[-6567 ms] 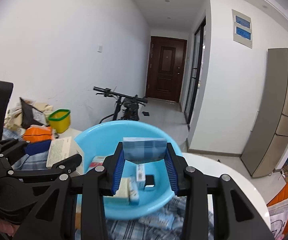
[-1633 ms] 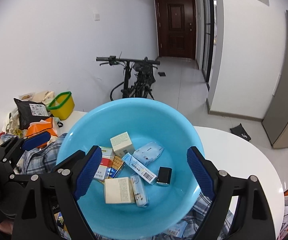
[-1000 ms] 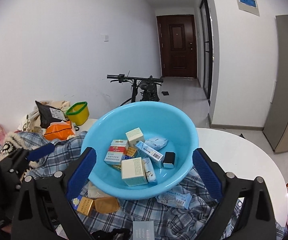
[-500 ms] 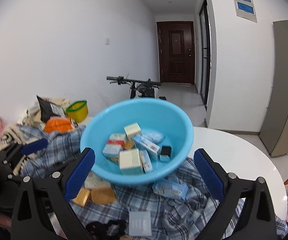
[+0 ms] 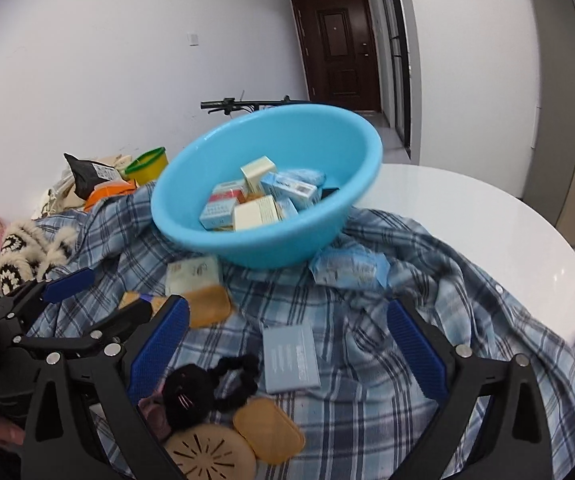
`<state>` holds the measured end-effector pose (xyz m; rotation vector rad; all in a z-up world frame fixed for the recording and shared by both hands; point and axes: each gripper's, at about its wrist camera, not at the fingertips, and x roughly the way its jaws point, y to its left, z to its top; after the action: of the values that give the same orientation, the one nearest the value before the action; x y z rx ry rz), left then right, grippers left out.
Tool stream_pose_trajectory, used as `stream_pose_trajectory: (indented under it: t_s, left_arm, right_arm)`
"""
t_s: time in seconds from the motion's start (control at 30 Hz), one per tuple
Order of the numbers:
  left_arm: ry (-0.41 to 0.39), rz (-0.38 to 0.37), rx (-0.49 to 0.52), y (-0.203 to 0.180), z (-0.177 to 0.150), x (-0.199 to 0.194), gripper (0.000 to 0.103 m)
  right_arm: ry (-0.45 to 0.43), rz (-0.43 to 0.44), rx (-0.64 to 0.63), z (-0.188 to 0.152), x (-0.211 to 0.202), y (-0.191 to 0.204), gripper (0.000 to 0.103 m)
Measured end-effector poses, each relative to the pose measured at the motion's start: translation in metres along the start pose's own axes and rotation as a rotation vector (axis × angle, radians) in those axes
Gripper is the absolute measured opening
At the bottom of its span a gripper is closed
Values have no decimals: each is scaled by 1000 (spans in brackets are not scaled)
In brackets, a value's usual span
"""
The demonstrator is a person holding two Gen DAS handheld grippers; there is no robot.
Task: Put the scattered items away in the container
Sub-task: 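Raise both grippers out of the basin back over the shirt, then move the left gripper toward the pink cup on the shirt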
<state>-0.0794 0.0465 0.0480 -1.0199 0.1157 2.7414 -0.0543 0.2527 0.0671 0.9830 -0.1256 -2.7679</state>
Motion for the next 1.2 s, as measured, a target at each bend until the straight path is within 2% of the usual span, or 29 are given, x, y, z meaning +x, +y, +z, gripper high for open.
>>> stream_pose_trajectory:
  t_s: [0.17,0.47,0.7,0.8,0.93,1.2]
  left_arm:
    - [-23,0,5,-3,-13,-9,92]
    - [26,-29,7,-6,-28,-7,92]
    - [95,-69,32,-5,-40,0,92]
    - [148,-69,55,2,-49,4,92]
    - [228,-110,64,5,-62,9,92]
    - [257,-110,70,1,-74,8,92]
  right_arm:
    - [13,5,-20,-14,-2,0,99]
    - [32,39,-27,-24,-6,-5,99]
    - [90,60,-56,-29,-5,-12,99]
    - [125,106,-60,-32,-7,-16,99]
    - [173,122,-32,-38,-5,-25,99]
    - [185,117,-40,-47,-8,-26,99]
